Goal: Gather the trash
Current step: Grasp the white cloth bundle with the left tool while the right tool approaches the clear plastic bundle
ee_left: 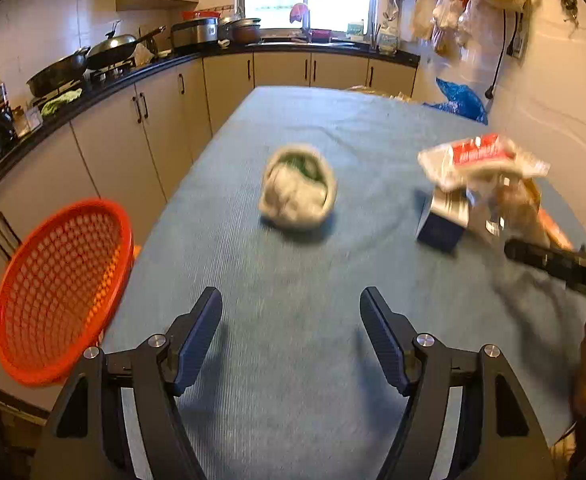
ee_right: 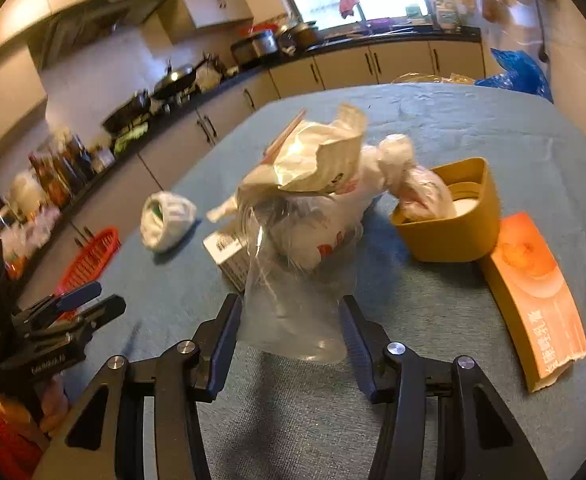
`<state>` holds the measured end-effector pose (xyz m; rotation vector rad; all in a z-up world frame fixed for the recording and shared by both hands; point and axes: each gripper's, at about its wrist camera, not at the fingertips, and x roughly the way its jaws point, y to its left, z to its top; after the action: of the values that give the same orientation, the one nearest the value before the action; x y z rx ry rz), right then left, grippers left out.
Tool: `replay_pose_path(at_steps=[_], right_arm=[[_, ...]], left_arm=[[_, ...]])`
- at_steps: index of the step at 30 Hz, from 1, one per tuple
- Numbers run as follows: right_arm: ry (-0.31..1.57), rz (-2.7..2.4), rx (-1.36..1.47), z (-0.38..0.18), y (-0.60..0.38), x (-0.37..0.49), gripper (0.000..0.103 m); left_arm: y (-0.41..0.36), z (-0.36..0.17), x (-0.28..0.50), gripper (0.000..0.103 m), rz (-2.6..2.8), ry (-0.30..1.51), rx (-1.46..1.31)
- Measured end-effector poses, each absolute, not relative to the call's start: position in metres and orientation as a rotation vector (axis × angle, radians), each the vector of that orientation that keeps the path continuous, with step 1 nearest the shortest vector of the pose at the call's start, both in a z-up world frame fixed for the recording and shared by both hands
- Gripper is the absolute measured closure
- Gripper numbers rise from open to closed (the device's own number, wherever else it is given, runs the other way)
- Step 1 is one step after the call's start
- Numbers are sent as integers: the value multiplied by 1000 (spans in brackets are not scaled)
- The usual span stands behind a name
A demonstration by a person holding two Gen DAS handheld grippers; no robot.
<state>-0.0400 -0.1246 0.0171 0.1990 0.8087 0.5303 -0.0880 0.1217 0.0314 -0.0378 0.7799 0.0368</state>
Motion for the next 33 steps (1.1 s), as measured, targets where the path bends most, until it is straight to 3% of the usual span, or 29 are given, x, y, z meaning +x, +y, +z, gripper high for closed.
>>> replay_pose_path(at_steps=[13, 14, 17, 23, 33], right_arm=[[744, 550, 288, 24, -139, -50, 49], [744, 551, 288, 24, -138, -51, 49], [743, 554, 291, 23, -143, -51, 49], [739, 559, 291, 24, -144, -51, 49], [738, 561, 287, 23, -143, -49, 49]], left_arm=[[125, 43, 13, 29, 102, 848, -67], [124, 39, 19, 31, 106, 865, -66], [120, 30, 30, 56, 83, 905, -79], [116, 31, 14, 64, 84, 859, -74], [93, 28, -35, 64, -4, 809, -82]])
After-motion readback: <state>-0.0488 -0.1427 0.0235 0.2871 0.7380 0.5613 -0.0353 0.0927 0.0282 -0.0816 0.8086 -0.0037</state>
